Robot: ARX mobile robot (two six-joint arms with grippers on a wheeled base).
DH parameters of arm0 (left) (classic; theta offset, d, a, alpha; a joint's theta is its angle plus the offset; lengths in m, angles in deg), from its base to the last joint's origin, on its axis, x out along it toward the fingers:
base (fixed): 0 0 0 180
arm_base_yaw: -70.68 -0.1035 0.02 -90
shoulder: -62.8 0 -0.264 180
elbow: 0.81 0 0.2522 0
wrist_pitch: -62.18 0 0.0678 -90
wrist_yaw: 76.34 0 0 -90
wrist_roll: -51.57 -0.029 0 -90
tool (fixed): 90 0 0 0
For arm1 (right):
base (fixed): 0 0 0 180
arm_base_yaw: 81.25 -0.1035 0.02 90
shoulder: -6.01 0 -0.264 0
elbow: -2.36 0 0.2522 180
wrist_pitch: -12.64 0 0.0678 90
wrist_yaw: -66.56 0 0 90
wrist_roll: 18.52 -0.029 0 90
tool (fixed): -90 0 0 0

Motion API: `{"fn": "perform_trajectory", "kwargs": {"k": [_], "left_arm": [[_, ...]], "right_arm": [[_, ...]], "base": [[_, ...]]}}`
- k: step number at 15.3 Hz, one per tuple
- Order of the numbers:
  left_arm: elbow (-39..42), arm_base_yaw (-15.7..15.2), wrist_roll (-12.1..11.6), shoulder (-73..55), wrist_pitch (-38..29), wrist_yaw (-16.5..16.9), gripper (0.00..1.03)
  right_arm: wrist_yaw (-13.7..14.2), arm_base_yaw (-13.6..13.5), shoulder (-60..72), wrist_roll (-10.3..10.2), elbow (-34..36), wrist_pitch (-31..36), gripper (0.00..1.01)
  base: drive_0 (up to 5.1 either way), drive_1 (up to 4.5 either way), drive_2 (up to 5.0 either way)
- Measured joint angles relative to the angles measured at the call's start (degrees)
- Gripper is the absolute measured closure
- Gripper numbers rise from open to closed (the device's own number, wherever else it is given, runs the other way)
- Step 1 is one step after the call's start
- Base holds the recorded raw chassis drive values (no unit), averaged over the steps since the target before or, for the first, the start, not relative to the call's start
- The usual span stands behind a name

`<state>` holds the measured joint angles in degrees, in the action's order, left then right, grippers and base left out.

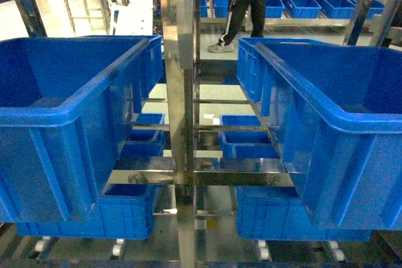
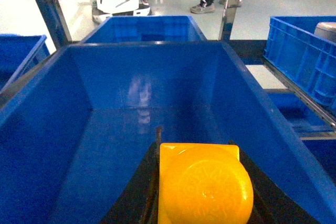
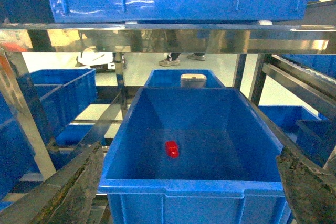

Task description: Sort and place red and yellow blocks in left bins

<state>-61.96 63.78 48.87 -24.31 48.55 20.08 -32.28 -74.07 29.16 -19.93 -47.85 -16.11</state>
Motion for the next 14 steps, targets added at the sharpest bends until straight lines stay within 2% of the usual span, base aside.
{"fn": "perform_trajectory", "kwargs": {"k": [3, 5, 8, 9, 10, 11, 12, 13, 14], "left_arm": [[-1.9, 0.9, -1.2, -2.4, -2.2, -0.9, 0.77], [-3.3, 2.0, -3.7, -6.0, -5.0, -2.4, 0.77], [-3.6, 2.2, -6.9, -11.0, -4.7, -1.7, 0.77], [-3.7, 1.5, -7.4, -12.2, -2.8, -1.0, 0.77], [-3.8, 0.2, -8.5, -14.3, -4.0, -0.6, 0.77], [-6.2, -2.8, -10.2, -18.8, -5.3, -1.1, 0.77], [-7.2, -4.9, -9.6, -19.8, -5.2, -0.5, 0.56], [-7.2, -4.9, -8.3, -17.9, -5.4, 0.2, 0.31], [-7.1, -4.8, -7.5, -16.5, -4.9, 1.1, 0.20]], "right_arm": [[0.0, 0.0, 0.0, 0.0, 0.0, 0.0, 0.03], [0.0, 0.0, 0.0, 0.0, 0.0, 0.0, 0.03], [0.0, 0.0, 0.0, 0.0, 0.0, 0.0, 0.03], [0.0, 0.0, 0.0, 0.0, 0.0, 0.0, 0.03], [0.0, 0.0, 0.0, 0.0, 0.0, 0.0, 0.03], [0.0, 0.0, 0.0, 0.0, 0.0, 0.0, 0.03], [0.0, 0.0, 0.0, 0.0, 0.0, 0.0, 0.03], [0.0, 0.0, 0.0, 0.0, 0.0, 0.0, 0.03], [0.0, 0.0, 0.0, 0.0, 0.0, 0.0, 0.03]], "base": [[0.0, 0.00, 0.0], [0.0, 0.00, 0.0], [0.0, 0.00, 0.0], [0.0, 0.00, 0.0], [0.0, 0.00, 0.0], [0.0, 0.00, 0.0], [0.0, 0.00, 0.0], [0.0, 0.00, 0.0], [0.0, 0.00, 0.0]]}}
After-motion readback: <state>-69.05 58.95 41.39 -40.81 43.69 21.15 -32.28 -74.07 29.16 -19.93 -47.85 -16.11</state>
